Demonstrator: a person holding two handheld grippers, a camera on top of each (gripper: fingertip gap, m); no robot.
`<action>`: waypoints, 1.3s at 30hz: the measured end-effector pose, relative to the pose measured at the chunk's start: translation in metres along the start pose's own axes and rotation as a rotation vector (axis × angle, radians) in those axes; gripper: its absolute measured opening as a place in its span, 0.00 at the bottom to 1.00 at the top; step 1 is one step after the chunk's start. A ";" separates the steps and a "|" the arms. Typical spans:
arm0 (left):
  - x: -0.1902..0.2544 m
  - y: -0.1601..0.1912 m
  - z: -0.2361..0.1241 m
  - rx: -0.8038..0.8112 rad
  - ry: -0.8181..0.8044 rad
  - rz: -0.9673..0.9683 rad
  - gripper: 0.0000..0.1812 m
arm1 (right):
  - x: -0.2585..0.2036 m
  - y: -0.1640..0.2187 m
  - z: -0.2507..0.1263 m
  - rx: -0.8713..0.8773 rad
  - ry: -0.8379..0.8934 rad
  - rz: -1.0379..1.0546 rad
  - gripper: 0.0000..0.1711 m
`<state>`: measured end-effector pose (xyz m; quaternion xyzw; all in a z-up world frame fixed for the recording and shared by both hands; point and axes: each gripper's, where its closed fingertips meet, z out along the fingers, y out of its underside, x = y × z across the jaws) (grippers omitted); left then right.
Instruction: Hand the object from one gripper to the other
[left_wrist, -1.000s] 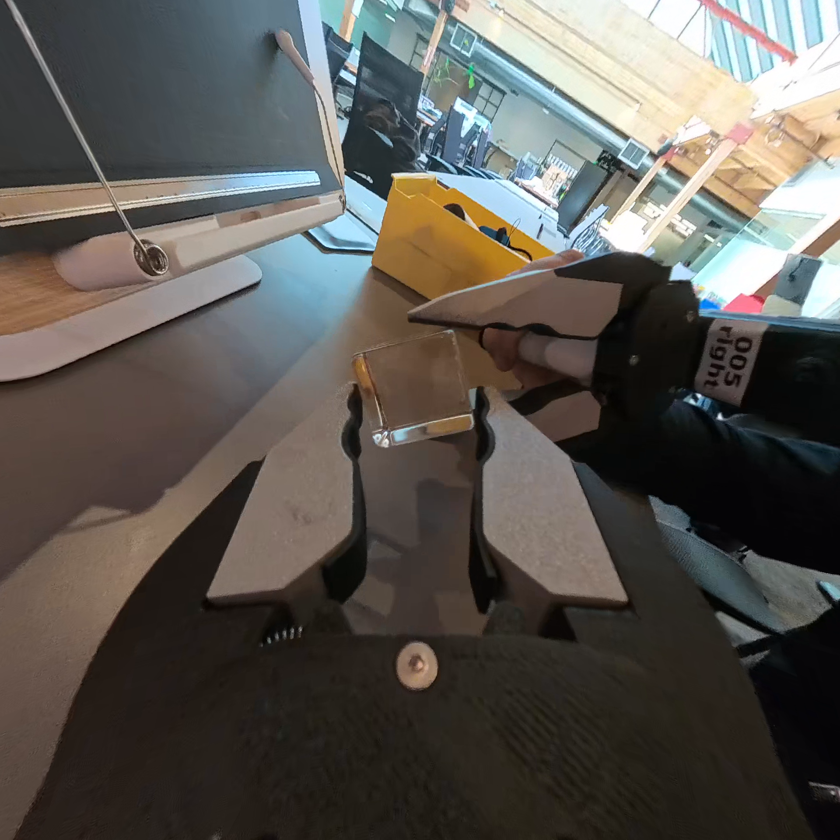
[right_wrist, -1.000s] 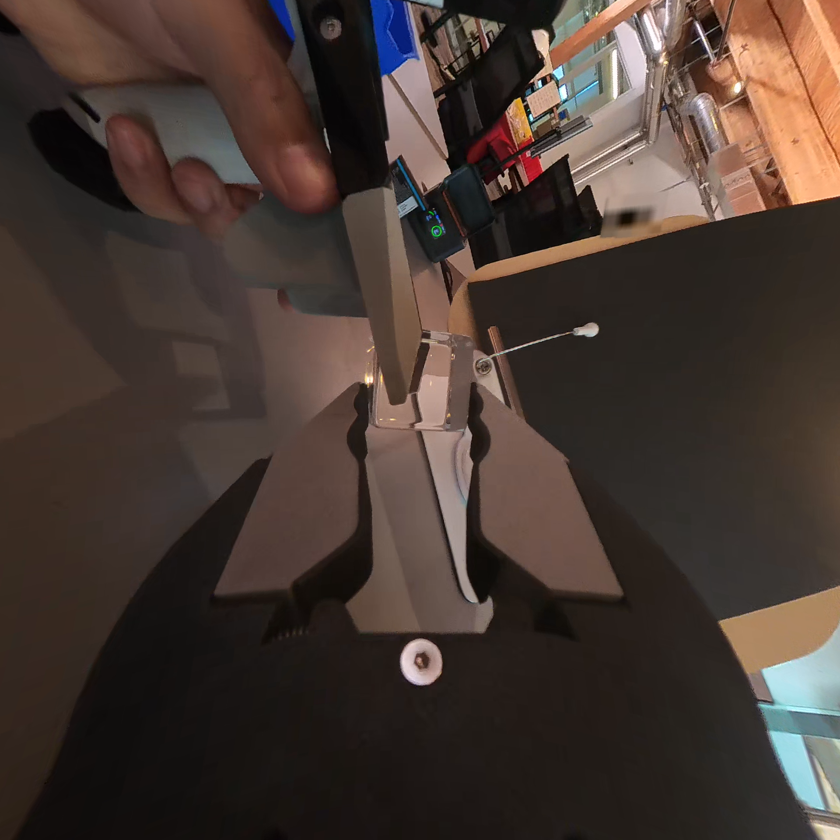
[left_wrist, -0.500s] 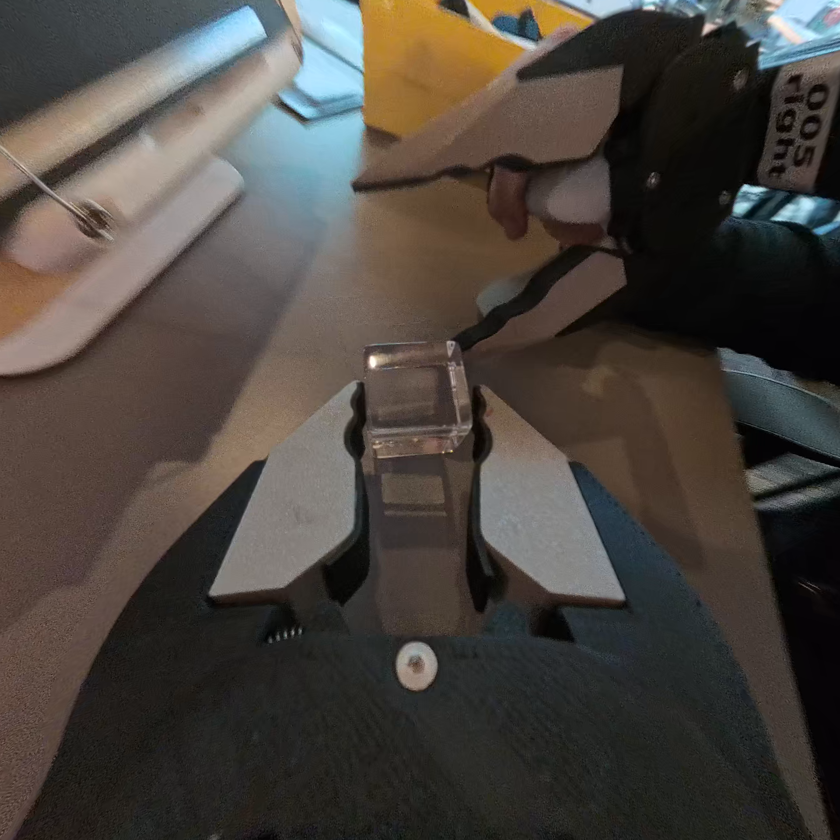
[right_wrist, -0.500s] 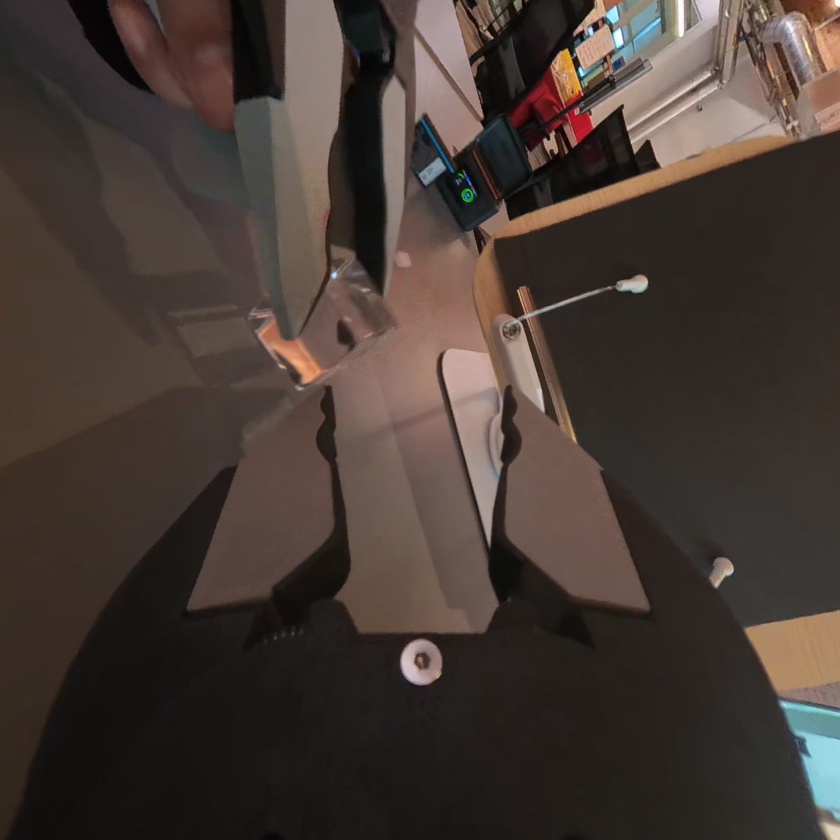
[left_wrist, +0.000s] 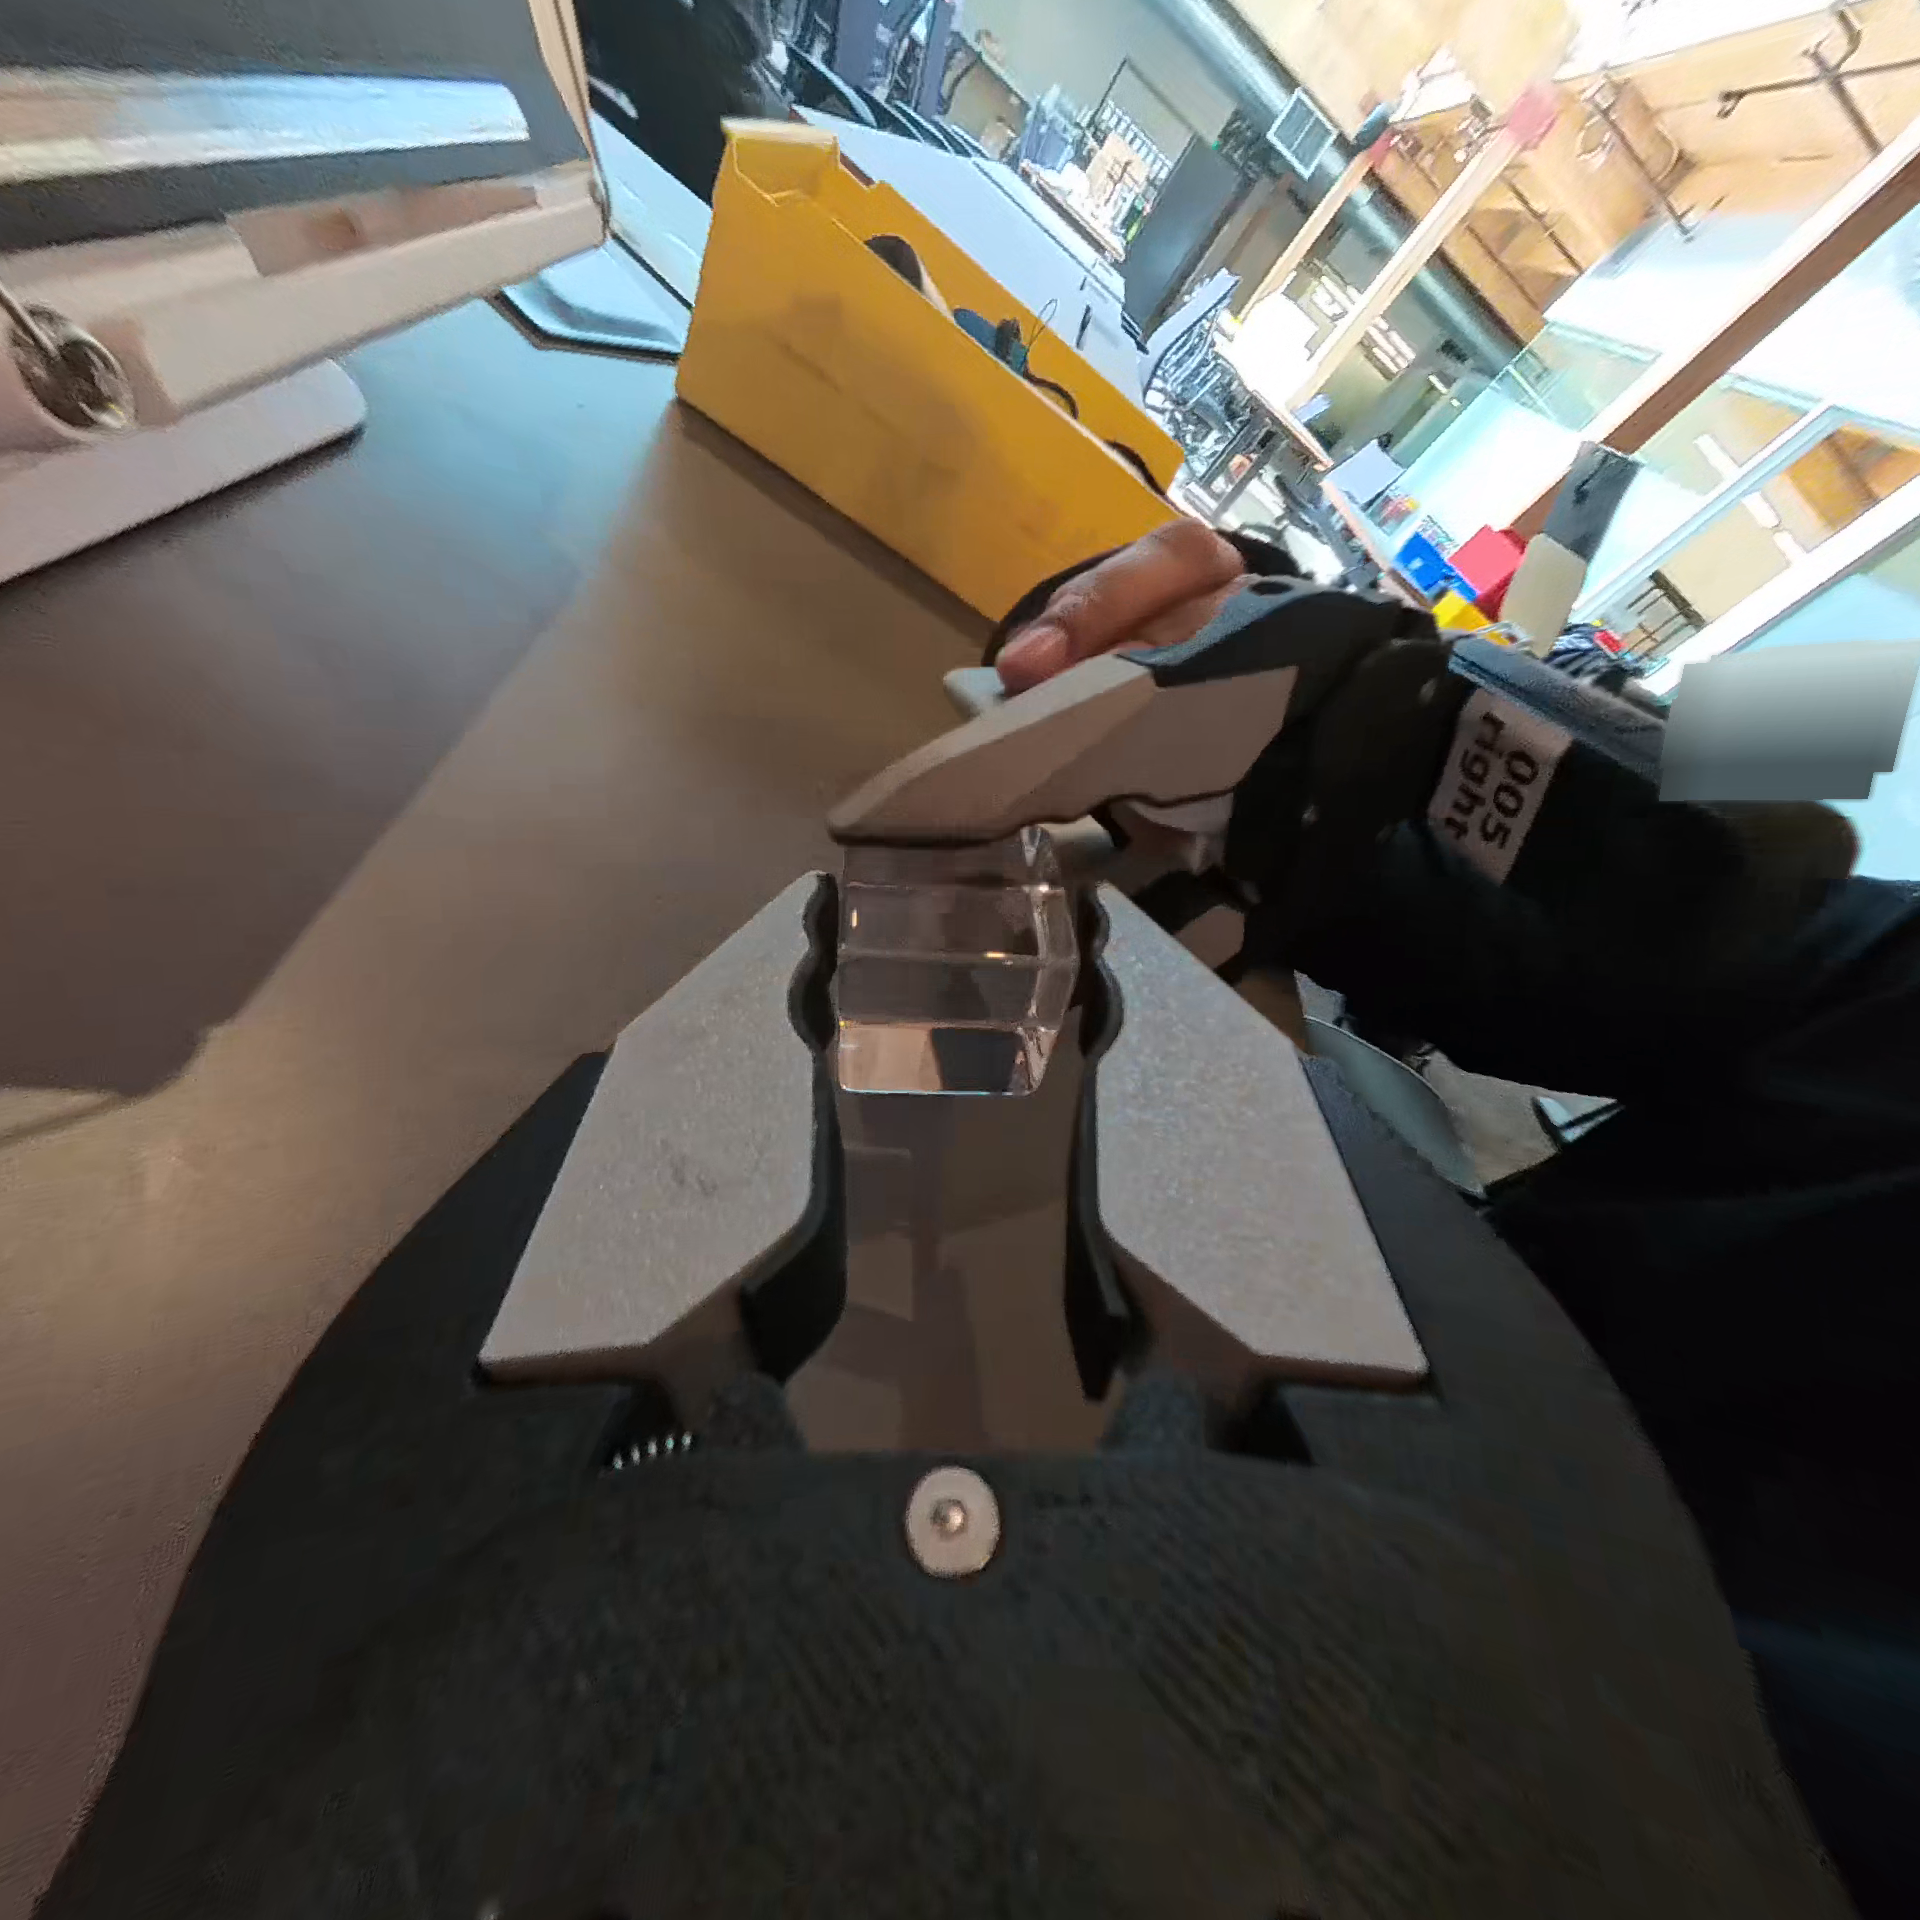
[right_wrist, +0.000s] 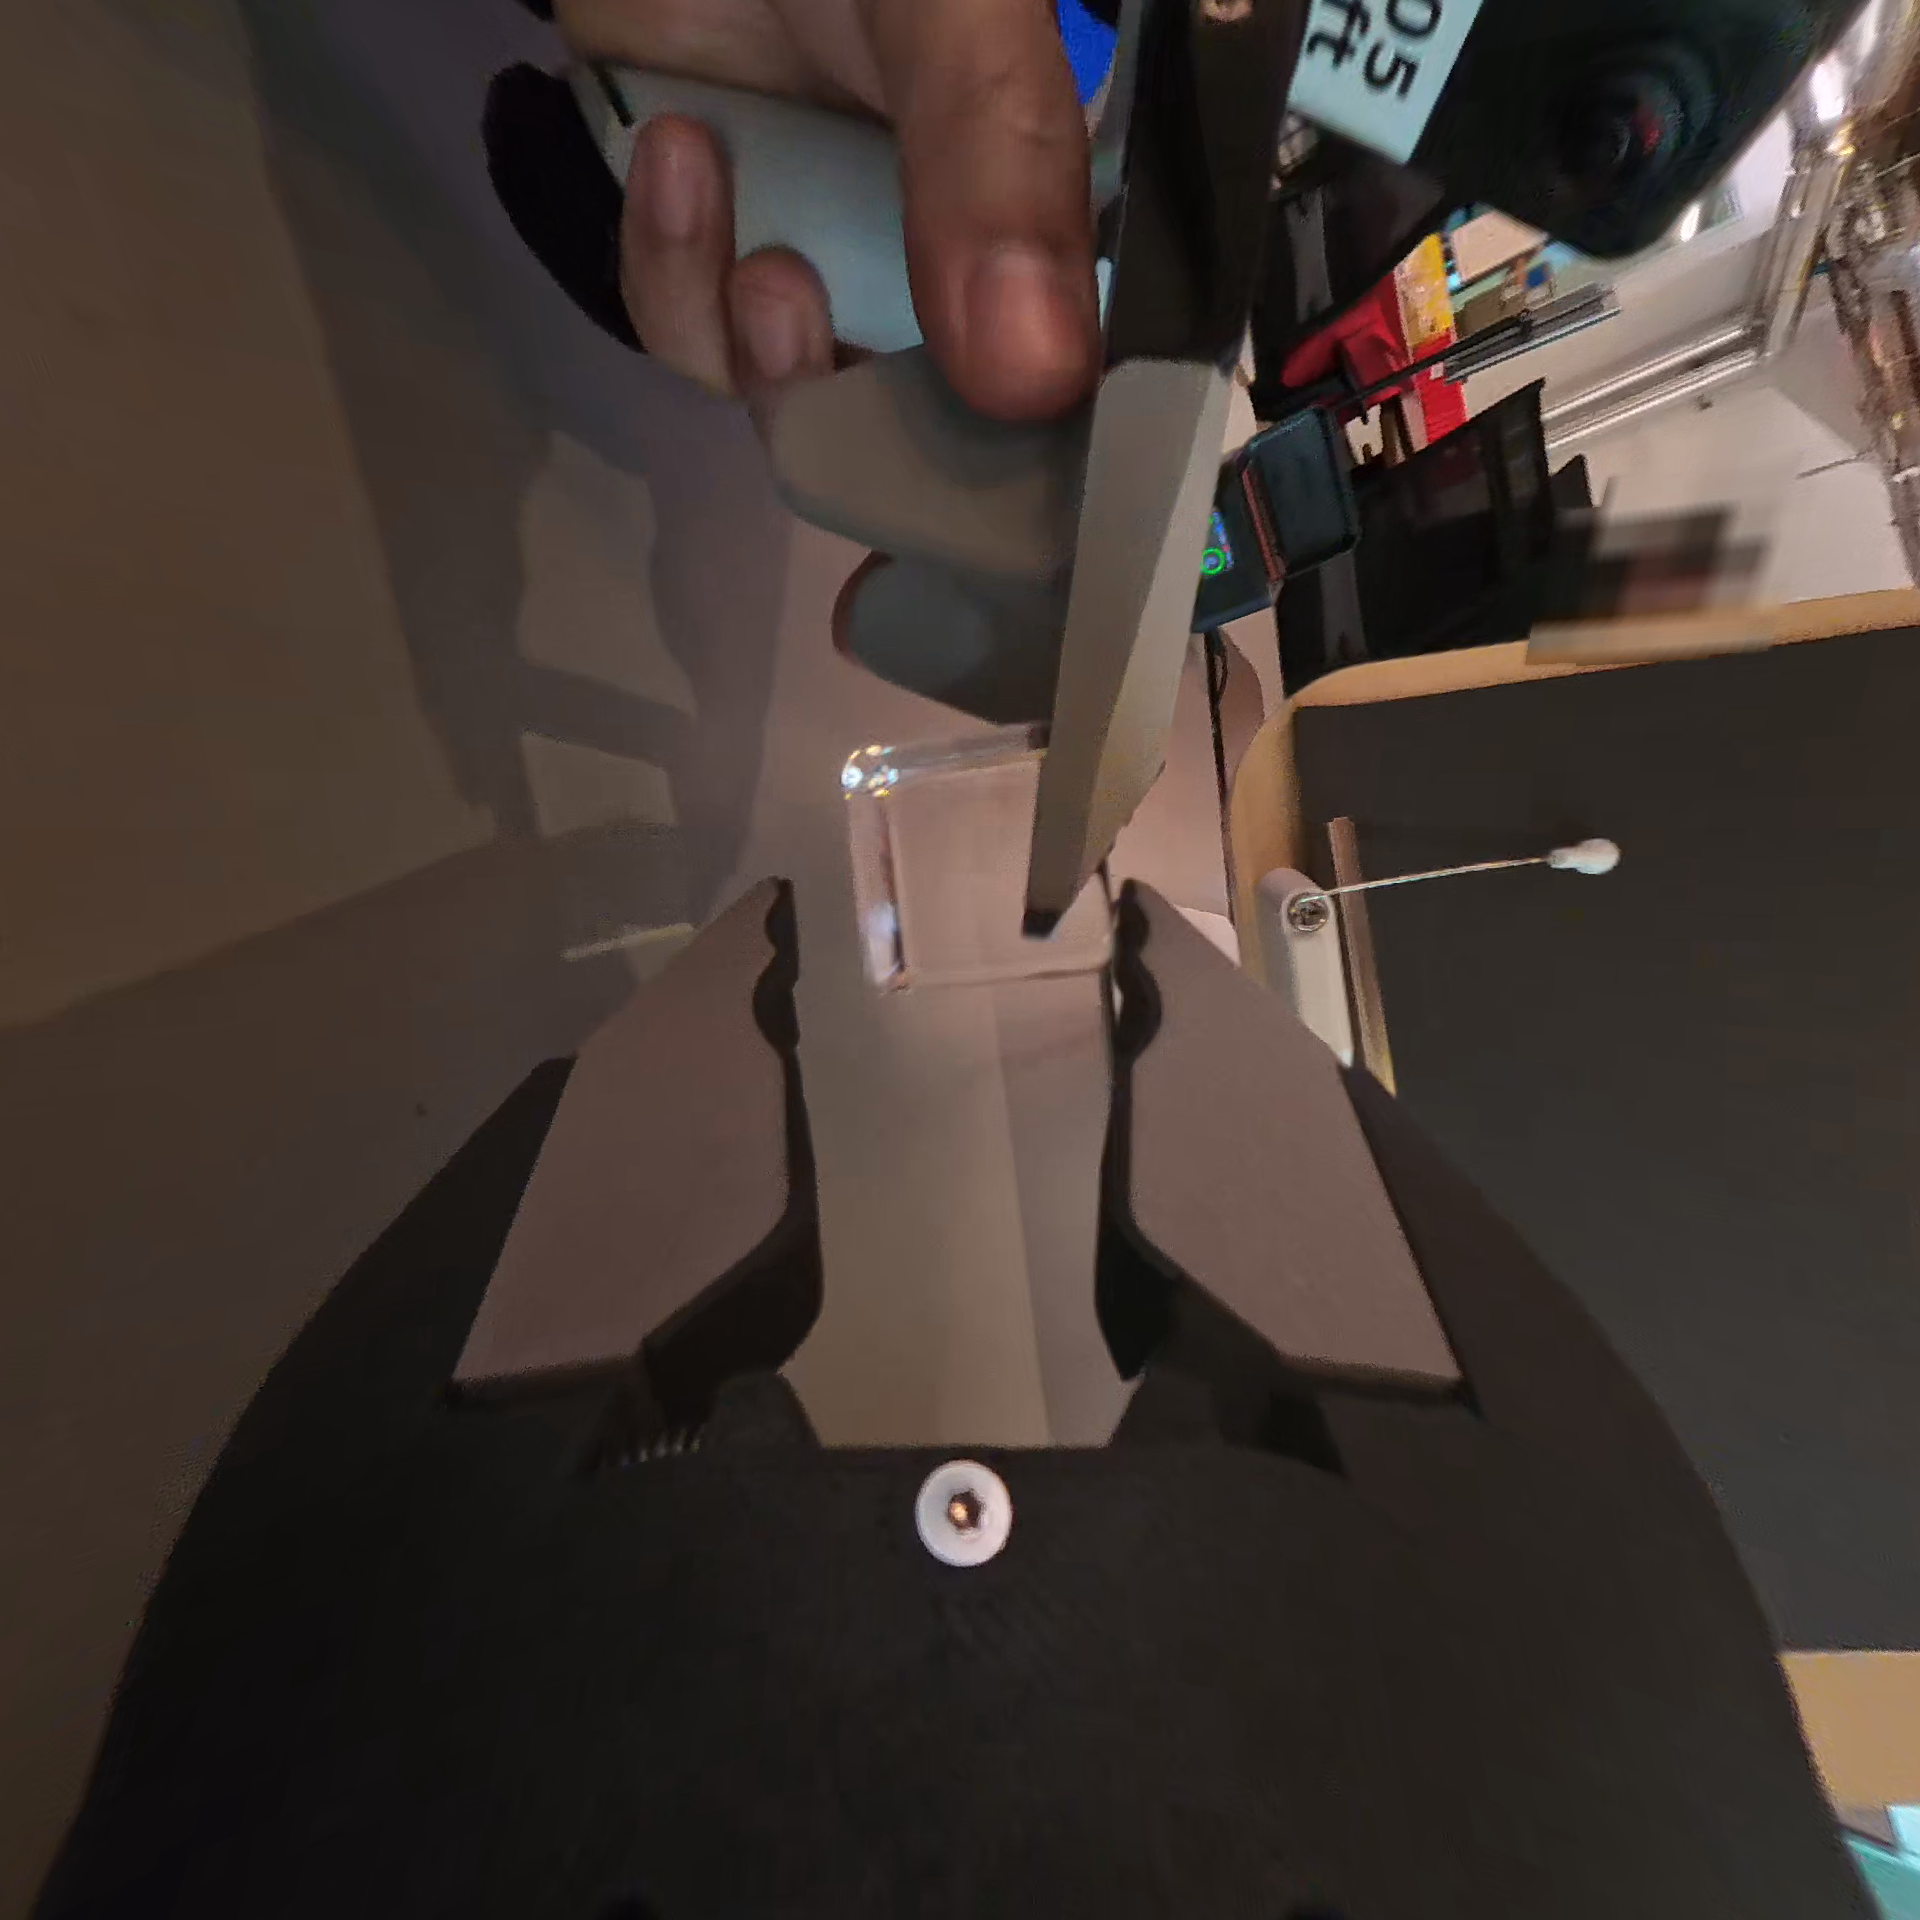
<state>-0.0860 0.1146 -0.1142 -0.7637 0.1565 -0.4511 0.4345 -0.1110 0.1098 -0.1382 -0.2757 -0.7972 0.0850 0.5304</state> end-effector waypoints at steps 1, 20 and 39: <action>0.000 0.003 0.003 -0.011 0.004 -0.009 0.24 | 0.001 0.001 0.001 -0.008 0.021 -0.014 0.28; -0.019 -0.003 -0.002 -0.130 -0.594 1.165 0.26 | 0.006 0.024 -0.036 0.180 -0.824 1.199 0.24; 0.014 0.034 0.043 -0.212 -0.520 1.547 0.25 | -0.049 0.008 -0.059 0.080 -1.092 0.971 0.24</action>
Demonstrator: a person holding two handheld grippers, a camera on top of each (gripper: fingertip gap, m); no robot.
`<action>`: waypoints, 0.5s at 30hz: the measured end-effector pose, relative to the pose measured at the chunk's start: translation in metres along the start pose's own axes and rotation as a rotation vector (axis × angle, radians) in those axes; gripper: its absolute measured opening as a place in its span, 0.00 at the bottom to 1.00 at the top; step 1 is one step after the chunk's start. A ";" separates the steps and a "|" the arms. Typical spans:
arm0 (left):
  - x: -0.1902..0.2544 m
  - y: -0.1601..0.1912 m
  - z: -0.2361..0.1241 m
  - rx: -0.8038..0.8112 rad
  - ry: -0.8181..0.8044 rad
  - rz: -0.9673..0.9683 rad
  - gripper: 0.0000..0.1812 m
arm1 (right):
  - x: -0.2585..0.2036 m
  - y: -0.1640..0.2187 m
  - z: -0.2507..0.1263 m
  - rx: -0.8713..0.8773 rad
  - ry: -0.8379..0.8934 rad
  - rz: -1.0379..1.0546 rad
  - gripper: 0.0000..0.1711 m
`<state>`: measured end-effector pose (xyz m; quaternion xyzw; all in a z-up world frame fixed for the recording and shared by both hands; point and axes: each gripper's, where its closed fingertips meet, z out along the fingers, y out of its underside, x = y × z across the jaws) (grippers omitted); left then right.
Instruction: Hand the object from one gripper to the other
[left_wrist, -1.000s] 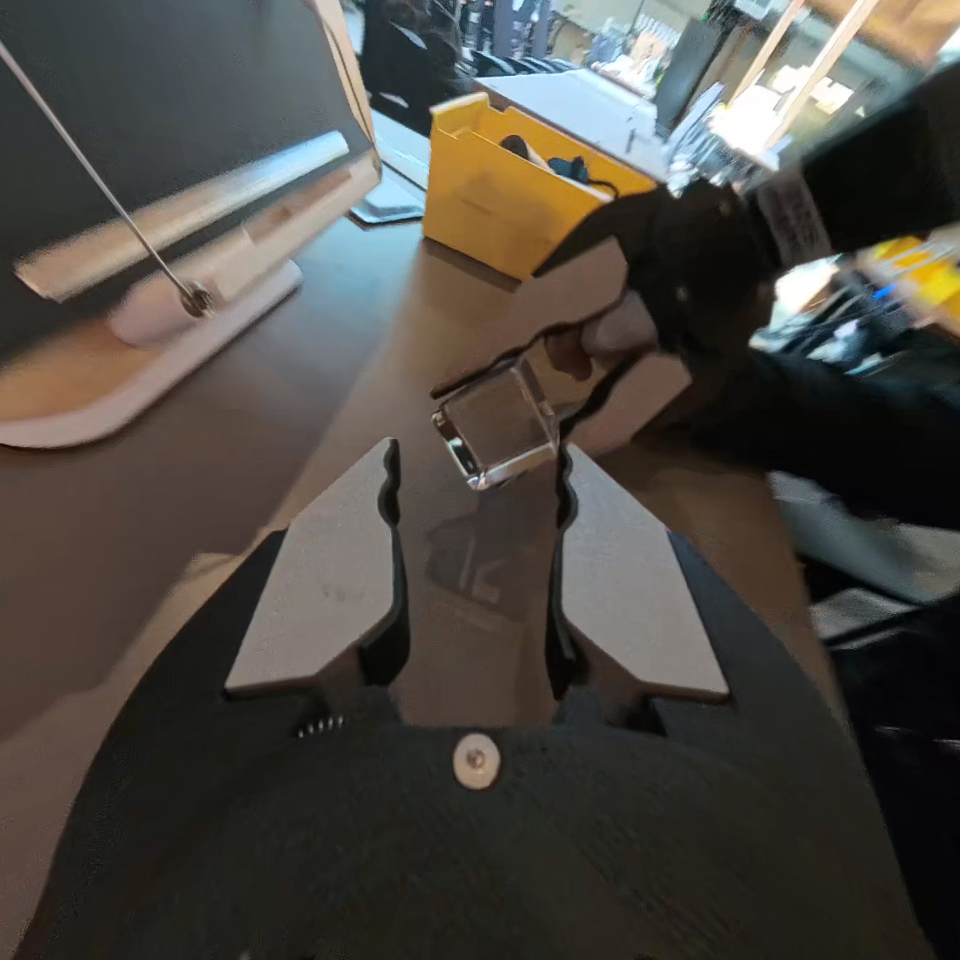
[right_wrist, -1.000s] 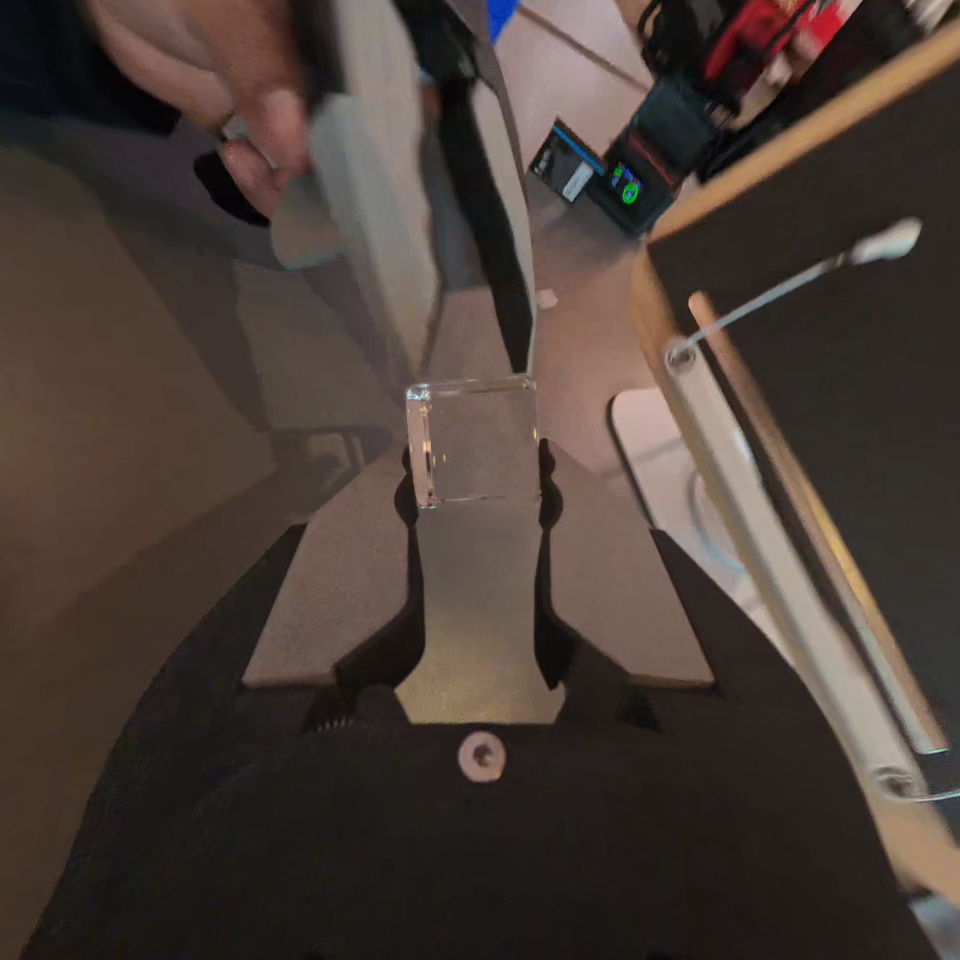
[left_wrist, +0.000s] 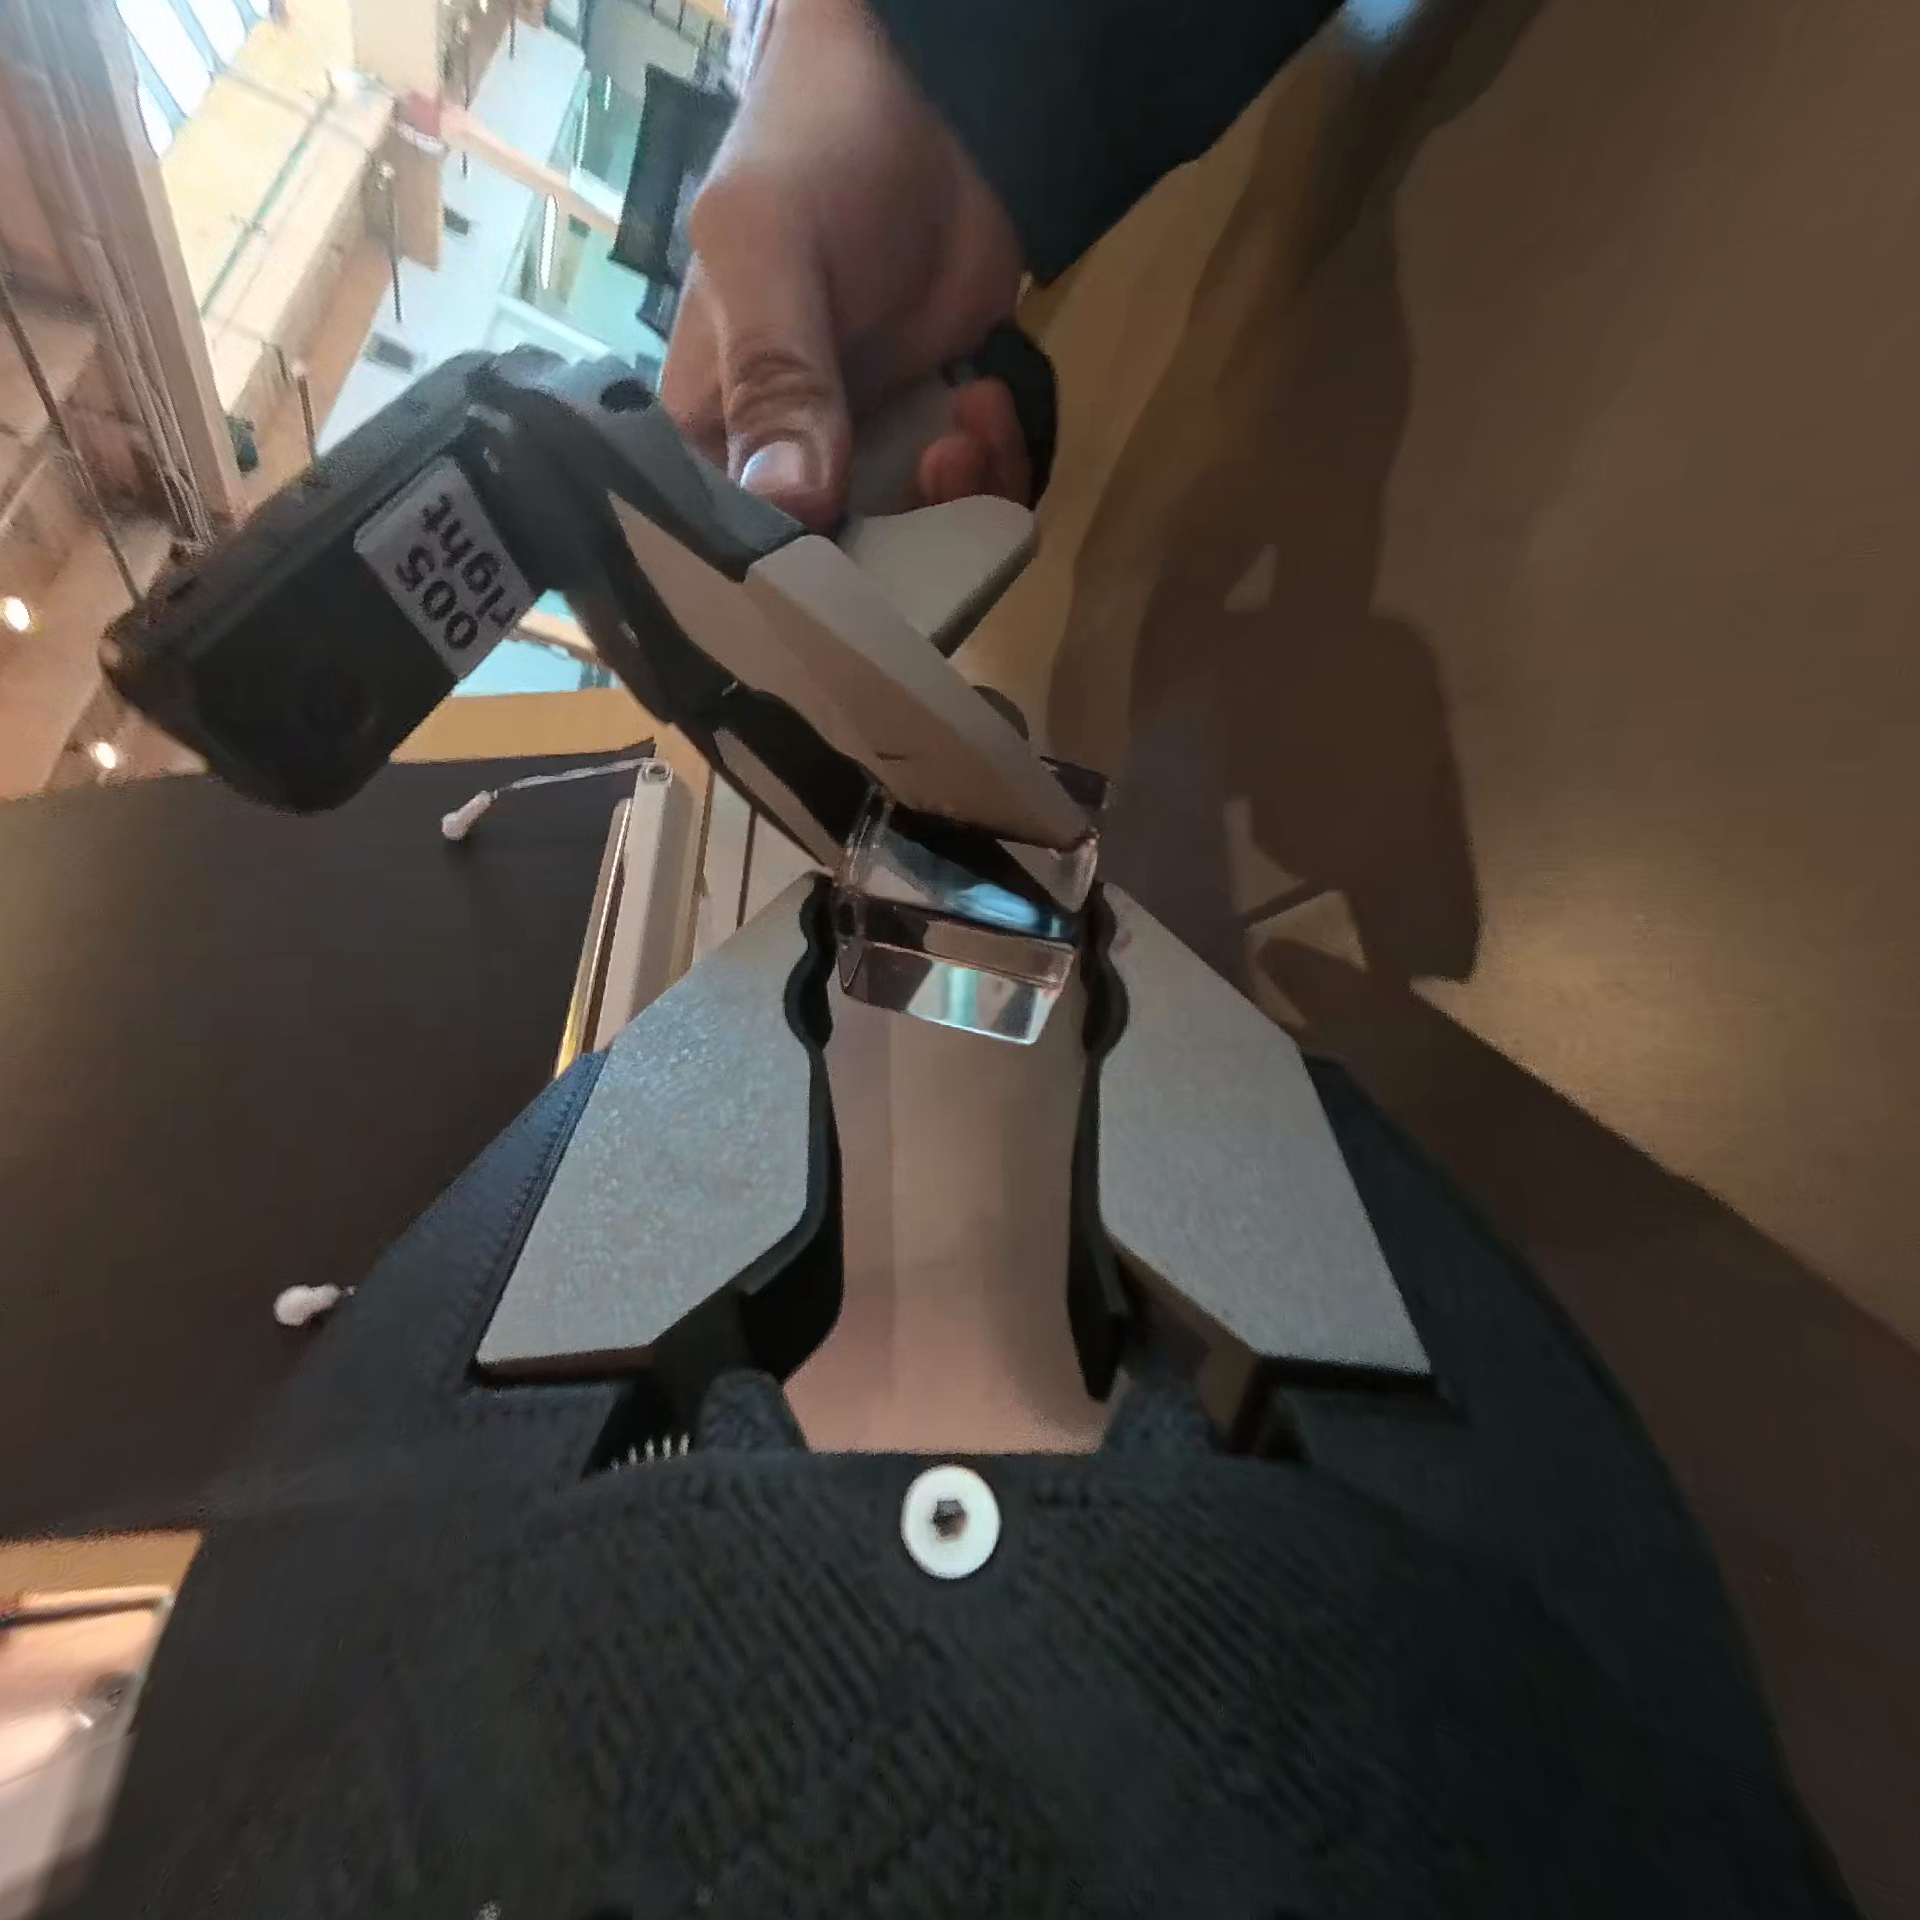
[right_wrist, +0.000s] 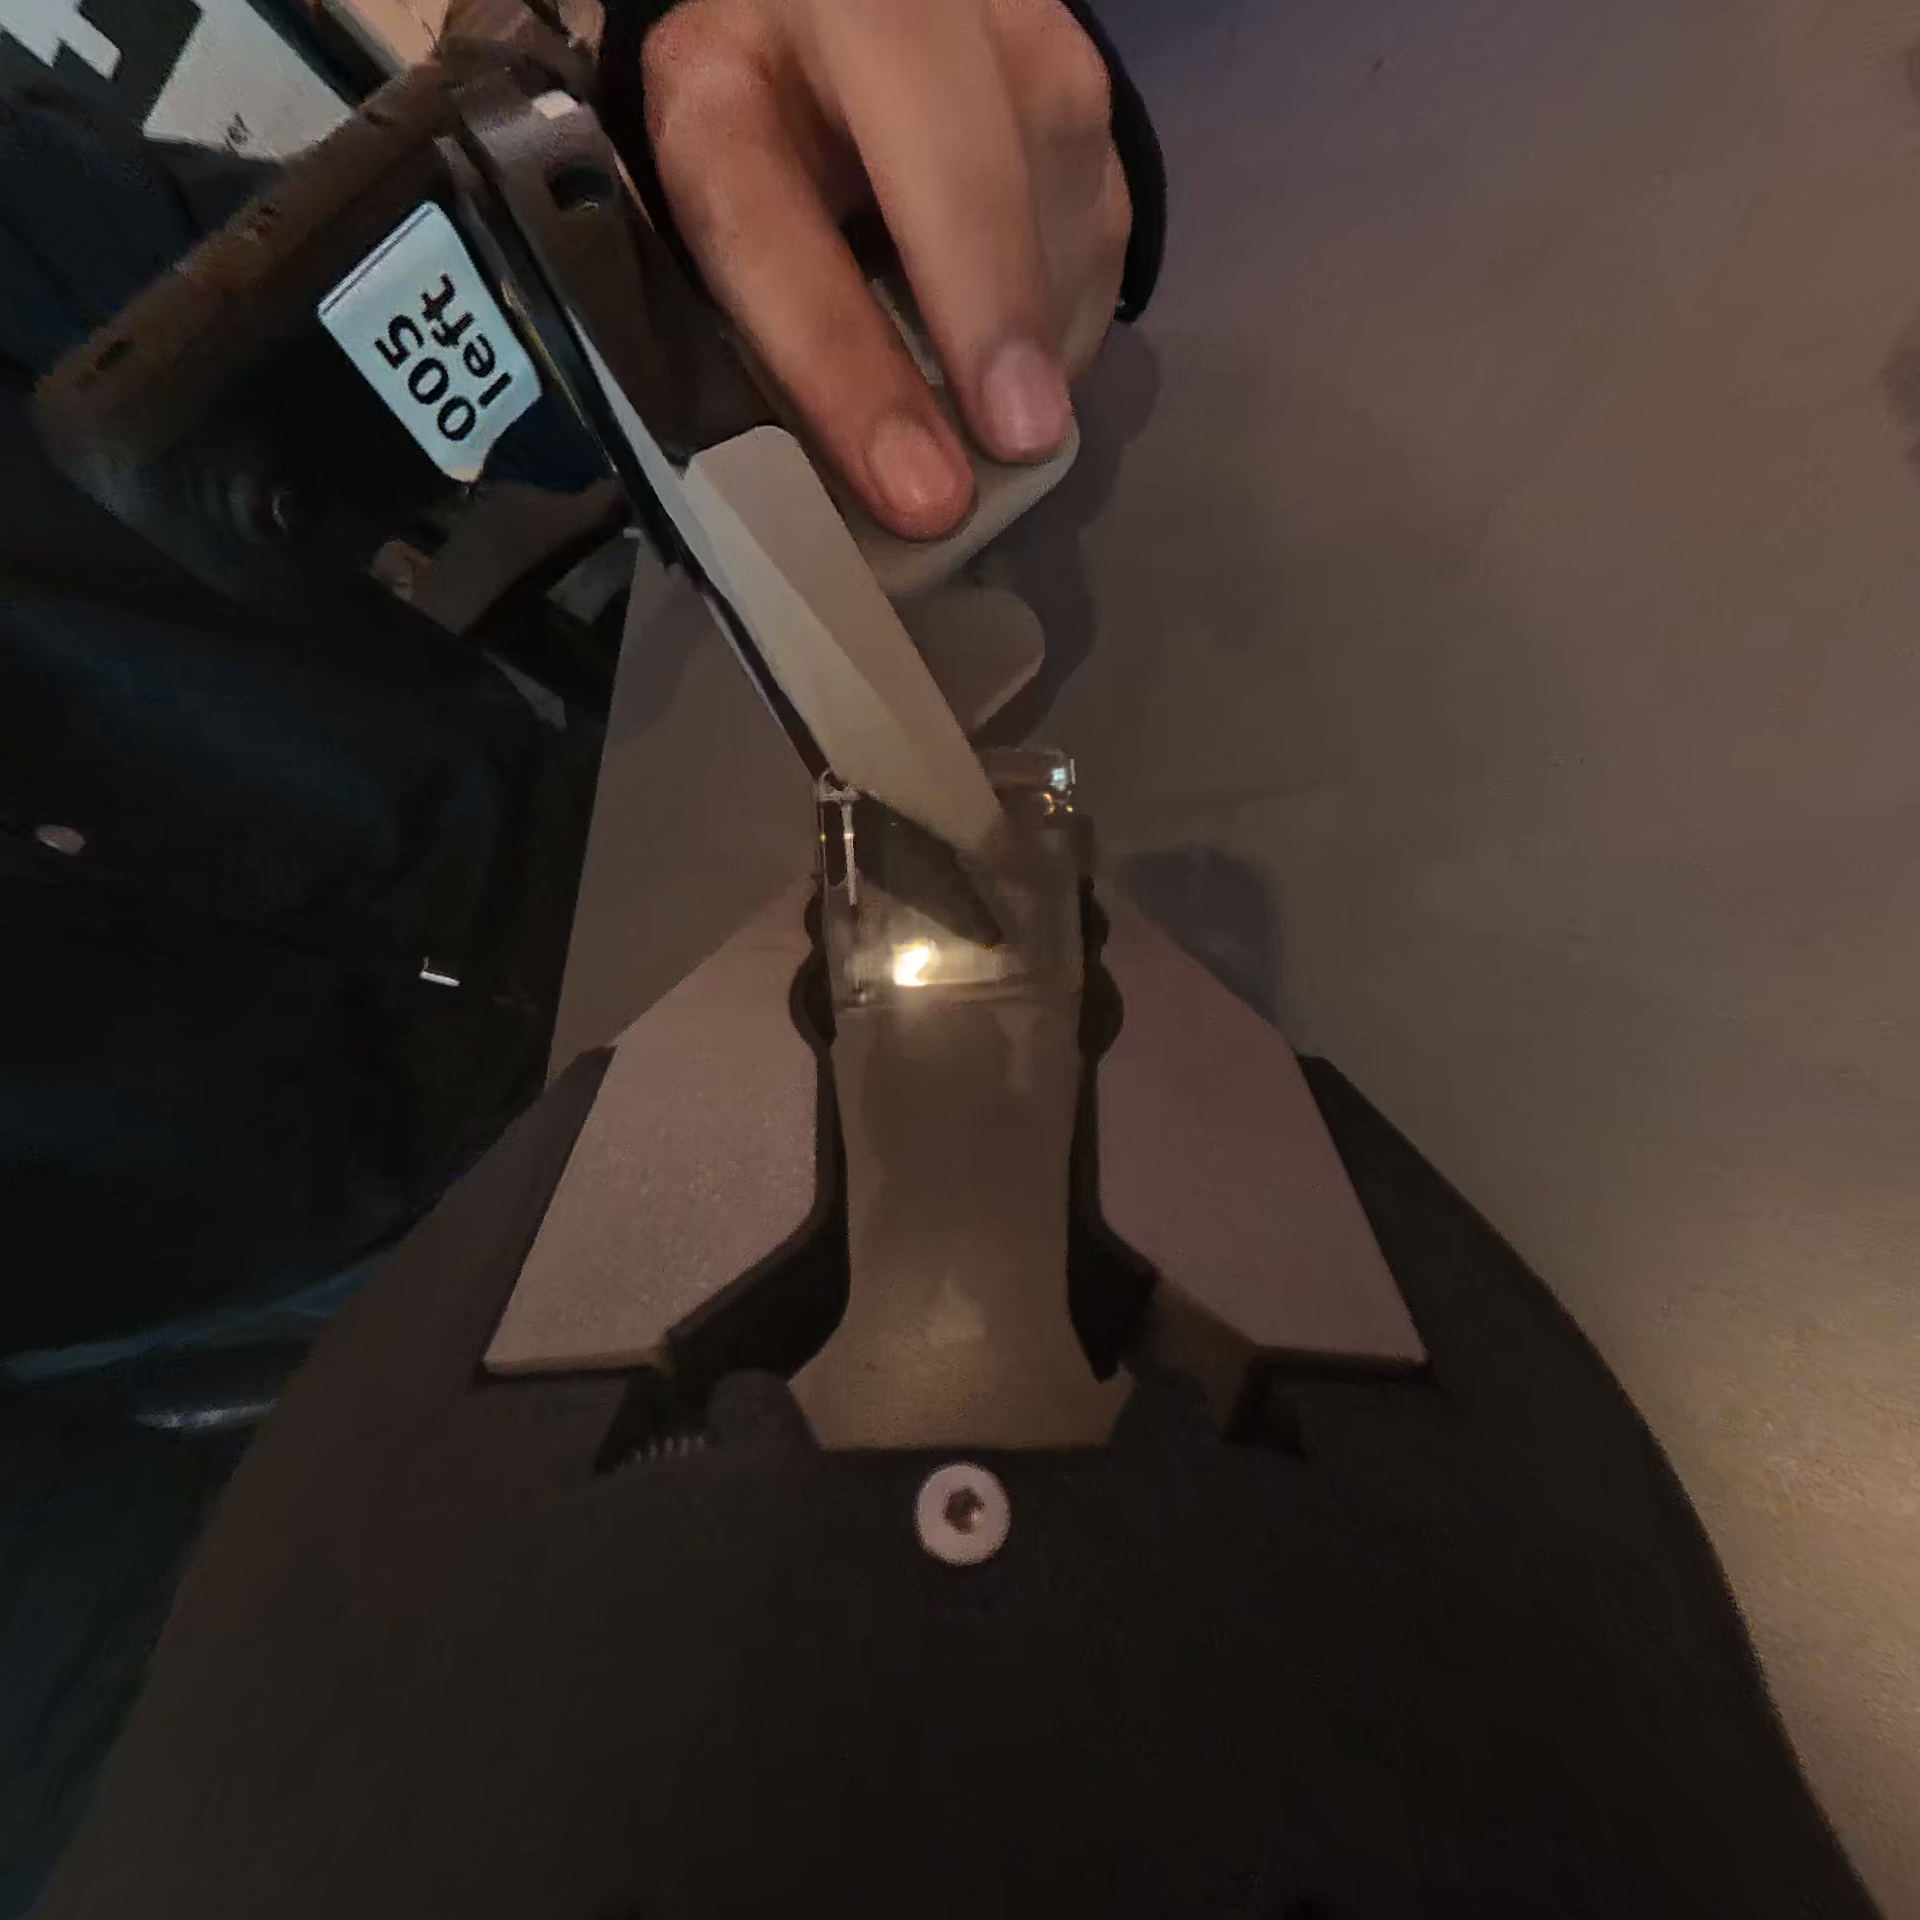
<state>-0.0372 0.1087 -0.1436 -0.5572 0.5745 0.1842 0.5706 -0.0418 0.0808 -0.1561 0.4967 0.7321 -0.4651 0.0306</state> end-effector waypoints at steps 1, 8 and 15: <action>-0.005 0.001 -0.001 -0.004 0.000 -0.057 0.25 | 0.001 -0.006 -0.004 0.039 0.002 0.000 0.24; -0.044 0.022 -0.007 0.085 0.100 -0.846 0.25 | 0.008 -0.047 -0.049 0.332 0.113 -0.096 0.35; -0.050 0.034 -0.011 0.259 0.396 -1.578 0.25 | 0.010 -0.060 -0.056 0.356 0.400 -0.376 0.41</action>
